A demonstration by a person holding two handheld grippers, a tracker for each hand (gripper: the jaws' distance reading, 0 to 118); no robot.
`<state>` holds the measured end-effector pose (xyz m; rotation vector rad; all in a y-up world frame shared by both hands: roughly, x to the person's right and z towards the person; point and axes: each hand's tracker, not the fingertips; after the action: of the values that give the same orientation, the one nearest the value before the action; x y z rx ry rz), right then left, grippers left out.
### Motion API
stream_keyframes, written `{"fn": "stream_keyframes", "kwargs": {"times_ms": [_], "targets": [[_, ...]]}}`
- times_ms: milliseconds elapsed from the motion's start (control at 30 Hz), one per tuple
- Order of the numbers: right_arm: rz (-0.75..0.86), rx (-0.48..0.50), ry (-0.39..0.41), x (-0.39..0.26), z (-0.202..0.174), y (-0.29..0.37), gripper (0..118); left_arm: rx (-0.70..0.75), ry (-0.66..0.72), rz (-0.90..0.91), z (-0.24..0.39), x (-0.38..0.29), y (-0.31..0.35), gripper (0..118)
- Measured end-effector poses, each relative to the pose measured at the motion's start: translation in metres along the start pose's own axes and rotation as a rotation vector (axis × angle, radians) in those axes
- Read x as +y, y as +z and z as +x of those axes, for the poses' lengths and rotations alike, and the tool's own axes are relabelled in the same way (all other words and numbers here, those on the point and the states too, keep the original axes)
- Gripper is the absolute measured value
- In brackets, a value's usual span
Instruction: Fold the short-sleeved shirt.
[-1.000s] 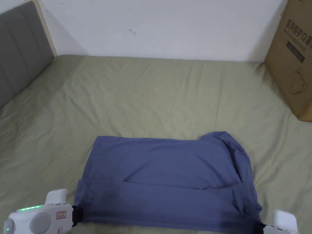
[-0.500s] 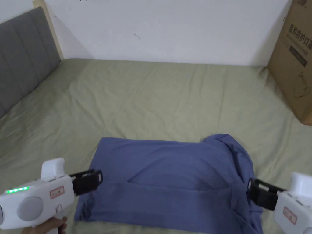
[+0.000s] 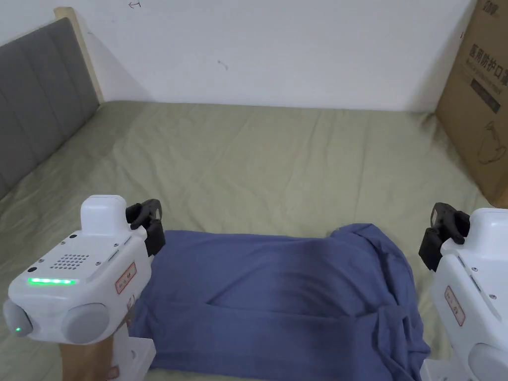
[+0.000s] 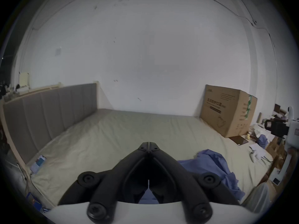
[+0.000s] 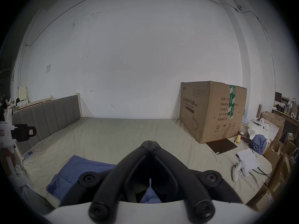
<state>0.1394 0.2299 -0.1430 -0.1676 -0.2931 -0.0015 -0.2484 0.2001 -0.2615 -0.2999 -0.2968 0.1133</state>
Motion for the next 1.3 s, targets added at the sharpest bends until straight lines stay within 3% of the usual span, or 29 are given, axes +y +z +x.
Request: {"fn": "stream_keyframes", "kwargs": {"times_ms": [133, 400, 433, 467, 533, 567, 600, 833, 867, 900, 967, 1000, 1033, 1067, 1167, 1200, 1300], "targets": [[-0.014, -0.006, 0.017, -0.002, 0.0, -0.017, 0, 0.046, 0.014, -0.085, -0.01, -0.003, -0.034, 0], [-0.083, -0.024, 0.003, -0.013, 0.007, -0.075, 0, 0.099, 0.023, -0.413, -0.07, -0.017, -0.18, 2], [-0.093, -0.028, 0.004, -0.016, 0.009, -0.083, 0, 0.1, 0.017, -0.449, -0.077, -0.021, -0.197, 17], [-0.105, -0.031, 0.006, -0.019, 0.01, -0.091, 0, 0.109, 0.027, -0.474, -0.083, -0.025, -0.215, 41], [-0.133, -0.044, 0.011, -0.025, 0.011, -0.107, 0, 0.12, 0.045, -0.577, -0.093, -0.035, -0.248, 101], [-0.149, -0.047, 0.012, -0.03, 0.013, -0.115, 0, 0.133, 0.054, -0.628, -0.098, -0.042, -0.266, 109], [-0.161, -0.048, 0.012, -0.034, 0.014, -0.122, 0, 0.138, 0.049, -0.664, -0.101, -0.049, -0.279, 109], [-0.241, -0.074, 0.008, -0.061, 0.023, -0.156, 0, 0.196, 0.061, -0.846, -0.117, -0.092, -0.349, 107], [-0.249, -0.077, 0.006, -0.064, 0.024, -0.16, 0, 0.232, 0.057, -0.856, -0.116, -0.098, -0.353, 100], [-0.259, -0.081, 0.003, -0.066, 0.025, -0.163, 0, 0.214, 0.054, -0.854, -0.114, -0.102, -0.354, 83], [-0.279, -0.084, -0.007, -0.07, 0.029, -0.166, 0, 0.209, 0.011, -0.795, -0.109, -0.1, -0.344, 72], [-0.29, -0.082, -0.018, -0.072, 0.031, -0.169, 0, 0.189, -0.013, -0.786, -0.105, -0.098, -0.342, 58], [-0.3, -0.08, -0.026, -0.073, 0.033, -0.172, 0, 0.168, -0.043, -0.768, -0.101, -0.095, -0.338, 25], [-0.314, -0.078, -0.033, -0.074, 0.035, -0.176, 0, 0.121, -0.051, -0.763, -0.096, -0.093, -0.333, 2], [-0.373, -0.06, -0.055, -0.08, 0.043, -0.194, 0, 0.105, -0.059, -0.729, -0.086, -0.085, -0.321, 2], [-0.4, -0.062, -0.059, -0.083, 0.045, -0.203, 8, 0.106, -0.05, -0.693, -0.084, -0.078, -0.314, 2], [-0.518, -0.027, -0.037, -0.097, 0.053, -0.235, 86, 0.052, 0.015, -0.61, -0.081, -0.058, -0.289, 2]]}}
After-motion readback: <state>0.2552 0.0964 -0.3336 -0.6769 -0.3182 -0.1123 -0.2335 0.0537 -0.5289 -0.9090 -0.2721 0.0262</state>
